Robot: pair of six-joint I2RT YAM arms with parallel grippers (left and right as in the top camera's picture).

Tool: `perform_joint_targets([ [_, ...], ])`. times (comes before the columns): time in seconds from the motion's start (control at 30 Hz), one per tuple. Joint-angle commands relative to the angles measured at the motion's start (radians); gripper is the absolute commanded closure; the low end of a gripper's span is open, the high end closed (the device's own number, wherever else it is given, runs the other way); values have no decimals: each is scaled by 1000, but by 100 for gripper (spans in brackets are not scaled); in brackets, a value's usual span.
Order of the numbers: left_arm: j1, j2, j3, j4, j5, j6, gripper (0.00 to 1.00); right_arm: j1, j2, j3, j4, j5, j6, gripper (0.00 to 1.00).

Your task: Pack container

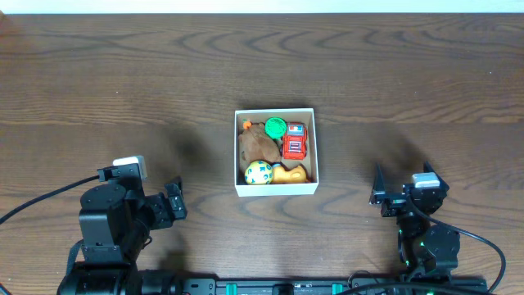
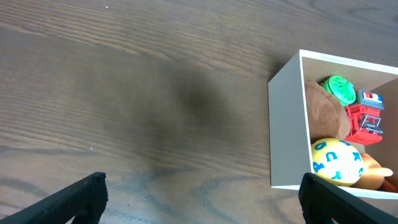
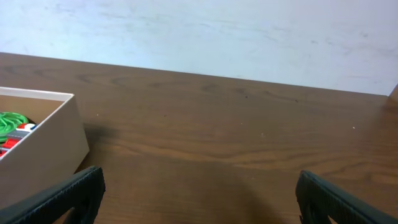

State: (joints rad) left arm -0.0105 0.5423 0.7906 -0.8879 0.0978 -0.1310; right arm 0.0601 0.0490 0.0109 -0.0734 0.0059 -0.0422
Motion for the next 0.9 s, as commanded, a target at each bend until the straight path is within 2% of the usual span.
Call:
perform_joint_targets([
  [0.0,-4,0,-2,3,-1,-5,2,-7,-9,-5,0,-10,-19,1],
  [0.3,1,-15,-12,-46,-4,0,2,-7,-8,-5,0,-10,-19,1],
  [0.47,6,-132,-142,-4,-4,-1,2,-7,-8,-5,0,-10,-19,1],
  [0.6,6,-252,-314,161,-5,10,2,-7,-7,-5,0,-10,-19,1],
  [0.87,6,-422,-629,668,-6,139,2,-7,-7,-5,0,-10,-19,1],
])
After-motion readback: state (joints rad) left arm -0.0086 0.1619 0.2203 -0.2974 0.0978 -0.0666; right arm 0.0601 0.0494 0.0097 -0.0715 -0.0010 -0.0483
